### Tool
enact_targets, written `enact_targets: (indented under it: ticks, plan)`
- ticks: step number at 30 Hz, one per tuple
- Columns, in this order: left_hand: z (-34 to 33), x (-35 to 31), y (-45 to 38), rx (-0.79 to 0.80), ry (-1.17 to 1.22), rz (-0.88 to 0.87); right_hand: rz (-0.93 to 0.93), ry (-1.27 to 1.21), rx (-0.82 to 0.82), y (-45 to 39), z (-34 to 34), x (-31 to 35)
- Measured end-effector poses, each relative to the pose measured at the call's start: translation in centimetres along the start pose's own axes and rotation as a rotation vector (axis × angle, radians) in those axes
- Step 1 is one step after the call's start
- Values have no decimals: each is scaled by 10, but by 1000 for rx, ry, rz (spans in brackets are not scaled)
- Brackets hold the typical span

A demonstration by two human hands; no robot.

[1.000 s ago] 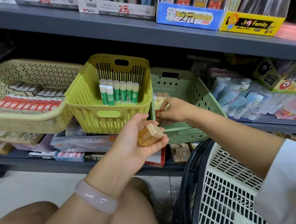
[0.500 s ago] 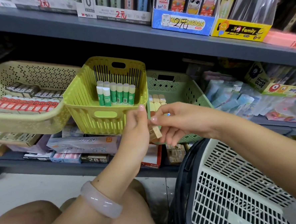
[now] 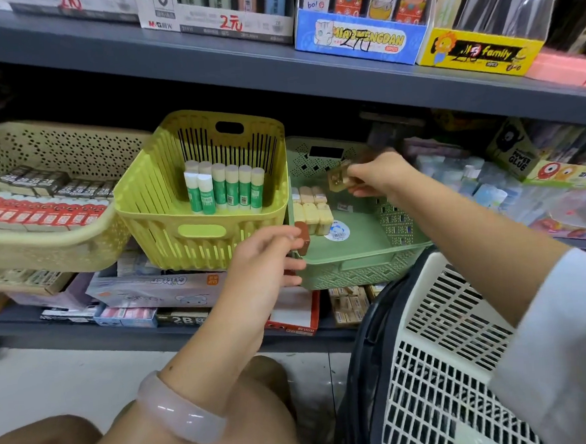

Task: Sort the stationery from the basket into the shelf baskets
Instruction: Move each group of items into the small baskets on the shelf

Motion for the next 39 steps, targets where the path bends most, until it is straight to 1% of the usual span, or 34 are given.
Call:
enact_targets:
  ticks: [2,4,5,8,13,16,18,21,23,25,28,30,33,36,39]
  plan:
    - [0,2,-3,5,-22,6,-60,134,-14,-20,-9,-13]
    - [0,3,-5,8,-38,8,-112,275,55,-31,-25,-24]
    - [0,4,-6,9,-42,9,-130,302,96,-33,-33,-29]
    - [0,4,-8,4,-44,13,-133,295,142,-34,-47,-34]
    - [2,5,-7,13,-51,1,-154,160,97,-29,-34,-34]
    - [0,-1,0,37,-40,-32,-70,109,90,-13,-14,-17]
    - [-5,-7,8,69,-41,-69,48,82,162,10,-1,-1]
    - [-30,-14,24,162,-106,-114,213,83,288,61,24,12]
    - [-56,-13,36,233,-120,-109,264,103,361,97,44,6]
    - [-88,-7,49,317,-128,-83,249,129,406,129,65,-17]
    - [-140,12,70,477,-270,-90,132,239,440,164,96,-81]
    - [-168,27,81,574,-394,-118,24,373,476,181,113,-136]
    - [-188,52,89,670,-623,-160,-94,686,623,208,134,-219]
    - [-183,73,85,684,-862,-193,-238,932,787,237,156,-298]
    - [-177,77,82,629,-970,-273,-356,1030,876,262,170,-359]
Point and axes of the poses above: each hand's wrist, its own y-axis away from the middle knuckle, its own z-axis out of the back of the hand, x = y × z, the point moved 8 cm from there along -y, towards the middle knuckle, and after that the axes turned 8 degrees about -y, right-handed, at the moved point
